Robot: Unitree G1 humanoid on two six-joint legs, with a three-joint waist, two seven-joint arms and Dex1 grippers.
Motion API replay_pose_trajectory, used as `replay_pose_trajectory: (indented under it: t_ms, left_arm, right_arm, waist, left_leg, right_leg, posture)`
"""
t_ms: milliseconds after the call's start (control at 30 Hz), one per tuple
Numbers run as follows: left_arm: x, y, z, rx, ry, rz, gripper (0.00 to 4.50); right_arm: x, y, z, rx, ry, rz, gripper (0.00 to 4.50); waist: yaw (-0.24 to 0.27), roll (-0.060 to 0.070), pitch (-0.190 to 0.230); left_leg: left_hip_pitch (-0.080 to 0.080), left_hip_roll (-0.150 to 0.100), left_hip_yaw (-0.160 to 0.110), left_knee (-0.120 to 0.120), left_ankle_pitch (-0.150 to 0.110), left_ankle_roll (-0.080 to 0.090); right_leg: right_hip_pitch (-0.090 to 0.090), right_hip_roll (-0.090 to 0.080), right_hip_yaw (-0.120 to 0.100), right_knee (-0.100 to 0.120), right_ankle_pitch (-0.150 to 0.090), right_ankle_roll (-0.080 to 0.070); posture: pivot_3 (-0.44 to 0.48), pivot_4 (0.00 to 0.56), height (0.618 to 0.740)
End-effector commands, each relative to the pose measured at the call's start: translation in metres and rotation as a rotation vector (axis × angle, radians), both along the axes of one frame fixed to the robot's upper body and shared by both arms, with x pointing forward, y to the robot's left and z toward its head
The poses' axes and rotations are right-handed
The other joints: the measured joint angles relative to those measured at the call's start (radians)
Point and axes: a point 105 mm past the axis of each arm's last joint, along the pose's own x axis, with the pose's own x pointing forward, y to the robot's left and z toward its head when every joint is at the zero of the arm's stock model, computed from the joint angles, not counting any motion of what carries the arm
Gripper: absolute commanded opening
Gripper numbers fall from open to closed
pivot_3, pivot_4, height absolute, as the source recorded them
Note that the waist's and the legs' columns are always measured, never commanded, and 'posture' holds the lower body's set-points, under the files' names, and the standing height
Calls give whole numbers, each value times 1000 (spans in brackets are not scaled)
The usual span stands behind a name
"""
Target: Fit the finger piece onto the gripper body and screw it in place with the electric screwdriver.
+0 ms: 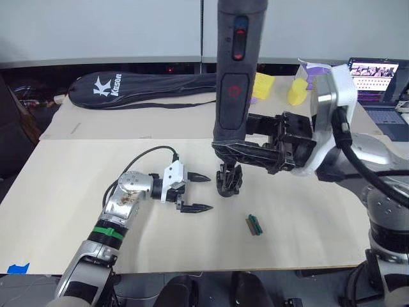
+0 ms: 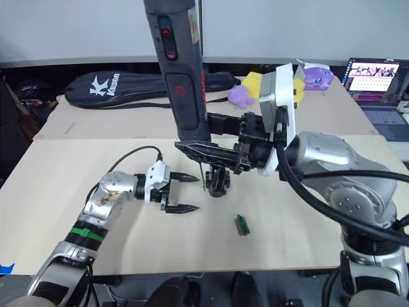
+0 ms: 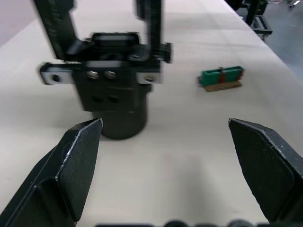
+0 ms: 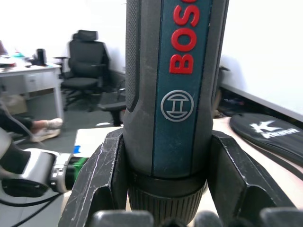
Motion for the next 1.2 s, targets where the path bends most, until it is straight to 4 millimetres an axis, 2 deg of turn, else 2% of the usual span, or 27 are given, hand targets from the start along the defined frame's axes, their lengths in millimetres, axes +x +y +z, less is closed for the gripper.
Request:
replay_pose_trajectory:
  t_ms: [33, 433, 767, 1200]
  left_arm:
    - [8, 0, 11, -24, -41, 15, 4500]
    - [19, -17, 6, -21, -47, 0, 4500]
    - [24, -25, 4, -22, -57, -8, 4500]
    - [32, -27, 4, -26, -71, 15, 4500]
  right_arm:
    - [3, -1, 10, 9, -47, 26, 1920]
    - [33, 7, -2, -54, -73, 16, 1920]
    - [50, 11, -2, -58, -74, -25, 1920]
    - [60, 10, -5, -100, -16, -31, 1920]
  waist:
    - [0, 0, 0]
    - [-2, 0, 0]
    - [-3, 0, 0]
    - [-5, 0, 0]
  left_leg:
    - [0, 0, 0, 0, 0, 0]
    - [-3, -1, 0, 0, 0, -1]
    - [-5, -1, 0, 1, 1, -1]
    - [-5, -1, 0, 1, 1, -2]
  right_leg:
    - [0, 0, 0, 0, 0, 0]
    - [-1, 0, -1, 2, 0, 0]
    - [-3, 0, -3, 2, 1, 1]
    - [-3, 0, -3, 2, 1, 1]
  posture:
    - [0, 150, 723]
    - [0, 150, 723]
    - [0, 150, 723]
    - [0, 150, 723]
